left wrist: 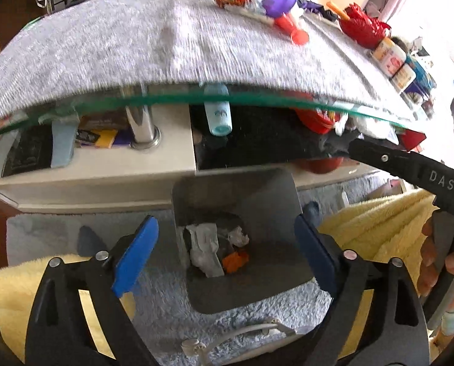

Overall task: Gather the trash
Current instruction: 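Open the left tool over the bin while the right tool drops the orange cup, then grasp the small blue bottle with the right tool while the left tool returns over the table, then grasp the pink handled cup with the left tool while the right tool holds the bottle, then carry the pink cup in the left tool while the right tool carries the bottle to the bin, then open the left tool over the bin while the right tool releases the bottle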

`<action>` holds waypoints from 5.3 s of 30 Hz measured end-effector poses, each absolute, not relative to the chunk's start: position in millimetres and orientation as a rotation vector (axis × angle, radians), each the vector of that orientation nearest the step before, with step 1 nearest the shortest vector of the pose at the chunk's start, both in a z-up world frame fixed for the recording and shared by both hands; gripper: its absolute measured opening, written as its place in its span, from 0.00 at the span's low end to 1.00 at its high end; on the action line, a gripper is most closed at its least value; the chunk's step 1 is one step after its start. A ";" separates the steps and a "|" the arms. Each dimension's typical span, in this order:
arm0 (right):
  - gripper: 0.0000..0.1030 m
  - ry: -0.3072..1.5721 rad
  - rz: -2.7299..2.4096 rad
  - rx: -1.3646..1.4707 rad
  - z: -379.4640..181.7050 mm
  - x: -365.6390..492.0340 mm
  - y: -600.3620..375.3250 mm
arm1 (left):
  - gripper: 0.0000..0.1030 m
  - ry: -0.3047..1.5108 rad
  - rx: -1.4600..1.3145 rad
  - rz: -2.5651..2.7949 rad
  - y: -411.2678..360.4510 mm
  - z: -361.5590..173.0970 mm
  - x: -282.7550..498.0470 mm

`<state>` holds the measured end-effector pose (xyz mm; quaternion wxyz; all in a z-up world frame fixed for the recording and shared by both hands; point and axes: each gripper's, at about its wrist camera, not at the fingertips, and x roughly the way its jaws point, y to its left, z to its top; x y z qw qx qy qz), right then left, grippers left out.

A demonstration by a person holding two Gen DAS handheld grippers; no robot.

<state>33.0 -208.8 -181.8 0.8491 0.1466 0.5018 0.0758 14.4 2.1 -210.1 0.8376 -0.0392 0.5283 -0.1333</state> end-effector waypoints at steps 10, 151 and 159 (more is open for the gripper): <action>0.71 0.969 0.117 0.298 -139.4 72.3 -230.5 | 0.86 1.041 -0.053 -0.294 -1.5 -170.3 50.1; 0.84 1.106 0.183 0.301 -193.1 35.3 -199.2 | 0.89 1.142 -0.036 -0.337 -8.8 -216.5 9.9; 0.85 1.006 0.143 0.300 -147.7 68.6 -222.1 | 0.90 1.074 -0.024 -0.321 -5.4 -182.6 39.4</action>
